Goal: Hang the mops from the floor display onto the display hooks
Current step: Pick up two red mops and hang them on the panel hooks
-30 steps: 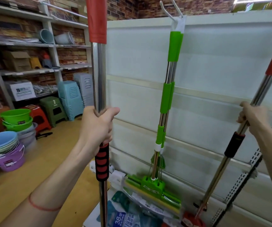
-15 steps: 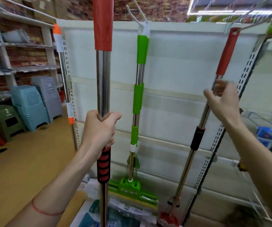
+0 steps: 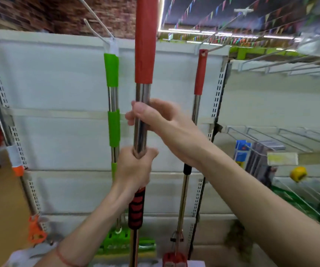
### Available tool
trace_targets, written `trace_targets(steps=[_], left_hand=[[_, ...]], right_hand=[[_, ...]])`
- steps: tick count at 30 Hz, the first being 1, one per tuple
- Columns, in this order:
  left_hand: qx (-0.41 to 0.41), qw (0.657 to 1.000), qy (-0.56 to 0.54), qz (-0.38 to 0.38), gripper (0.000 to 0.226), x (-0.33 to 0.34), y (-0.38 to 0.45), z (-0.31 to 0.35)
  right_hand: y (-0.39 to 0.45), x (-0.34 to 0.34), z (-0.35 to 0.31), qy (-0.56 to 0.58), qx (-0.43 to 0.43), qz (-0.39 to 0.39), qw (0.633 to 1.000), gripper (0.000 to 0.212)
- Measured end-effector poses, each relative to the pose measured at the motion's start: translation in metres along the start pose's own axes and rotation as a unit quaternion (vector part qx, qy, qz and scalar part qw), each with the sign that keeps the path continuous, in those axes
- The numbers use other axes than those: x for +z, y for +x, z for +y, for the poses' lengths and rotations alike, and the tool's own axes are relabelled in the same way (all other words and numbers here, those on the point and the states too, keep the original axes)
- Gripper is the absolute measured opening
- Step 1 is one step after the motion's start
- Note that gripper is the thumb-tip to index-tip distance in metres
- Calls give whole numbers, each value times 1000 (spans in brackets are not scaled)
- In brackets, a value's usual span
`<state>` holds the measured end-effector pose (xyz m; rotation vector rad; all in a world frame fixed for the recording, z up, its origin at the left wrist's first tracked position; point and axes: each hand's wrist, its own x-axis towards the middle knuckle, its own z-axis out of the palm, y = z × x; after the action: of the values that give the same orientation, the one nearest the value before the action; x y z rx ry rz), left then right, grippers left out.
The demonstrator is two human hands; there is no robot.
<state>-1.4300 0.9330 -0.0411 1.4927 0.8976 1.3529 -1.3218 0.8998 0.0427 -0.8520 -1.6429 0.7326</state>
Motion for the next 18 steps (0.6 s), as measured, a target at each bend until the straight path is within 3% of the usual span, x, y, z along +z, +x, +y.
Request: trace_targets(steps=[3, 7, 11, 15, 18], left_hand=[[-5, 999, 11, -36, 44, 18, -1, -4], [4, 996, 12, -84, 41, 35, 3, -13], [24, 988, 45, -148, 47, 45, 9, -15], [58, 979, 67, -186, 24, 47, 16, -7], [58, 978, 76, -184, 34, 45, 24, -3]], right_hand=[[5, 5, -3, 28, 8, 40, 999, 10], [10, -2, 9, 41, 14, 73, 996, 39], [13, -16, 15, 69, 23, 119, 990, 41], [16, -35, 19, 68, 43, 174, 981, 39], [16, -50, 23, 48, 55, 211, 975, 37]])
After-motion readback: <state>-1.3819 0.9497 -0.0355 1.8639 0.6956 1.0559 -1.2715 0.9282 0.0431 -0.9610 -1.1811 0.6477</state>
